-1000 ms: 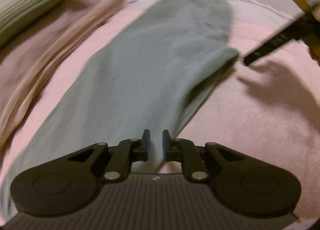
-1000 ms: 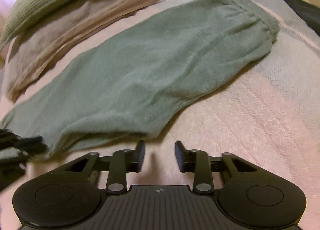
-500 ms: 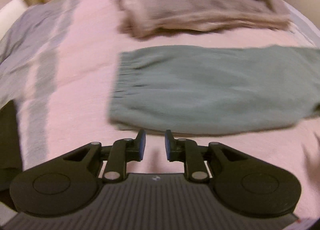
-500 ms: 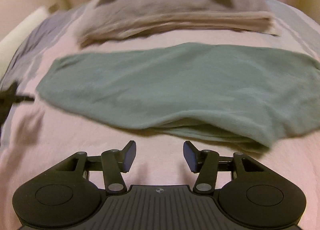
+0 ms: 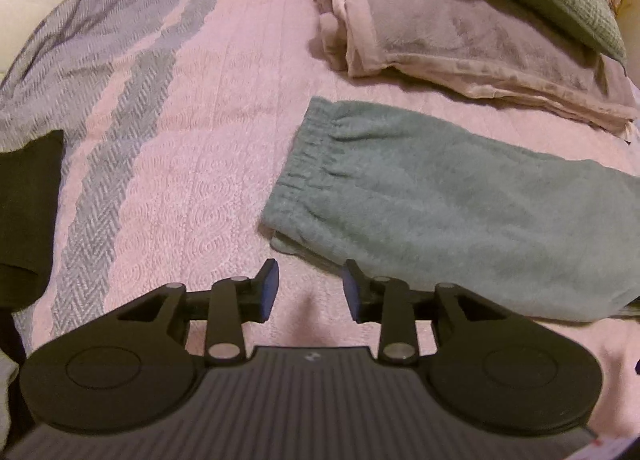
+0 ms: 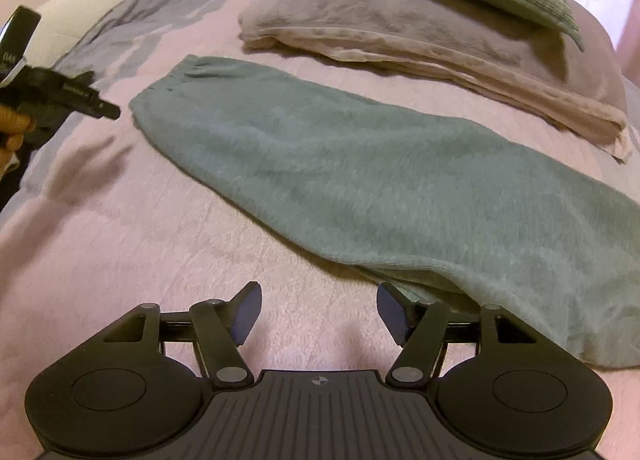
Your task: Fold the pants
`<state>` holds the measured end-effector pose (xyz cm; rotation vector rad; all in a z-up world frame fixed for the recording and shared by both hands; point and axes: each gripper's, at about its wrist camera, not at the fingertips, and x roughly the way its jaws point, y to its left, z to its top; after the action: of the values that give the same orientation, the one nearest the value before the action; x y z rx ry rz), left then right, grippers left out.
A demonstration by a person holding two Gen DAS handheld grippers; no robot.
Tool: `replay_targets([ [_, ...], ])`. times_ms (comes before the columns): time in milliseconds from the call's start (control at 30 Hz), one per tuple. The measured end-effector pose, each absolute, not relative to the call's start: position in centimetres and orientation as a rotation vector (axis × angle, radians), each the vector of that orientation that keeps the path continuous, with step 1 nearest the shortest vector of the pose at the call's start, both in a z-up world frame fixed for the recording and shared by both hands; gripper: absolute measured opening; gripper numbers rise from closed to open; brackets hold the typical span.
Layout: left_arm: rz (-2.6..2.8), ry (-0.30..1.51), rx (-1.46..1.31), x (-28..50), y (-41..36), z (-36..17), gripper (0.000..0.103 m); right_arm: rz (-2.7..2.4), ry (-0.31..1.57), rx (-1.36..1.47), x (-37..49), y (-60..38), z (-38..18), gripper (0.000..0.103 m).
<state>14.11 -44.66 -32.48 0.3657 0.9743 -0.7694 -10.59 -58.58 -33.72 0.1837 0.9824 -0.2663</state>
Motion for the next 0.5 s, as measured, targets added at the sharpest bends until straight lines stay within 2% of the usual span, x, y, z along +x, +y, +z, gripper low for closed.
replay_targets([
  [167, -0.77, 1.001, 0.299, 13.4, -44.6, -32.2, 0.045, -0.241, 1.018, 0.123, -10.3, -58.0, -34.7, 0.062],
  [333, -0.746, 1.06, 0.161, 14.1, -44.2, -34.2, 0.045, -0.267, 1.01, 0.141, -9.7, -57.4, -34.2, 0.062],
  [500, -0.736, 1.125, -0.094, 16.6, -43.0, -37.4, 0.045, -0.334, 1.029, 0.135, -8.5, -56.6, -34.7, 0.062],
])
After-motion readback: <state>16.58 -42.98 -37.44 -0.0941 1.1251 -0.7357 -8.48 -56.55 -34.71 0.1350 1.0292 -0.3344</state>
